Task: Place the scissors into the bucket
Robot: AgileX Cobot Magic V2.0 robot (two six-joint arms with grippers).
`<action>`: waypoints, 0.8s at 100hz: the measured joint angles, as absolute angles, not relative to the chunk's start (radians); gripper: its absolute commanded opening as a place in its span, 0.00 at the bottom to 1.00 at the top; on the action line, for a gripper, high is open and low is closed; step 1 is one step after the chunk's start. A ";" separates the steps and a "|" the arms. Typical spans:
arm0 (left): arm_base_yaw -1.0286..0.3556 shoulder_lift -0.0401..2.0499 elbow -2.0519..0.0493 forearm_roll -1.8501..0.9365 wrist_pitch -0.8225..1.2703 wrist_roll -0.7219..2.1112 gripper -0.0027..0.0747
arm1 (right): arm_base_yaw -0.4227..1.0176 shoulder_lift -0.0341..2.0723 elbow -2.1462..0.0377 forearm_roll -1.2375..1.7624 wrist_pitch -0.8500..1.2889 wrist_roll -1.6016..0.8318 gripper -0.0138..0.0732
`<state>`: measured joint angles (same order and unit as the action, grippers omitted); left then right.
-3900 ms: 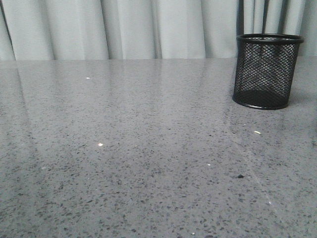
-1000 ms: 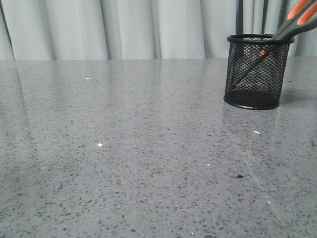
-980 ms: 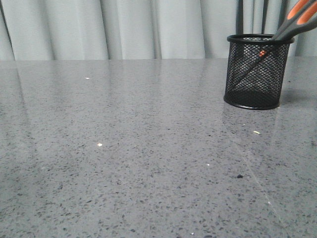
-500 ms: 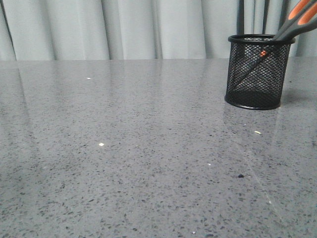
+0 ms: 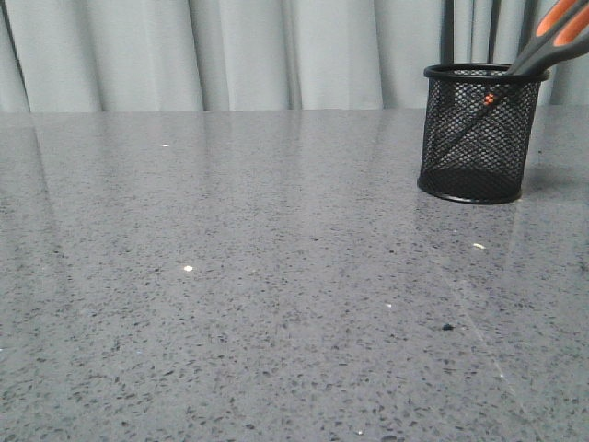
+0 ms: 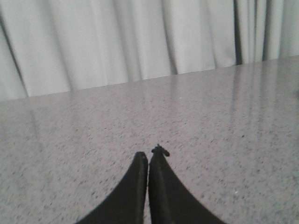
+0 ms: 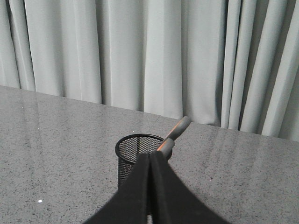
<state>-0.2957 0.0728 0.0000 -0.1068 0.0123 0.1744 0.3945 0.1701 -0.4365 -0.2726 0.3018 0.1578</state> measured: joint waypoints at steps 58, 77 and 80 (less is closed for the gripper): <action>-0.052 -0.002 0.000 -0.119 0.329 0.168 0.01 | 0.395 0.170 -0.437 -0.273 0.302 0.158 0.09; -0.052 -0.002 0.000 -0.119 0.329 0.168 0.01 | 0.395 0.170 -0.437 -0.273 0.302 0.158 0.09; -0.052 -0.002 0.000 -0.119 0.329 0.168 0.01 | 0.395 0.170 -0.437 -0.273 0.302 0.158 0.09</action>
<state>-0.0522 -0.0019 0.0000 -0.1189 0.3288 0.1675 0.3945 0.1701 -0.4365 -0.2726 0.3018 0.1578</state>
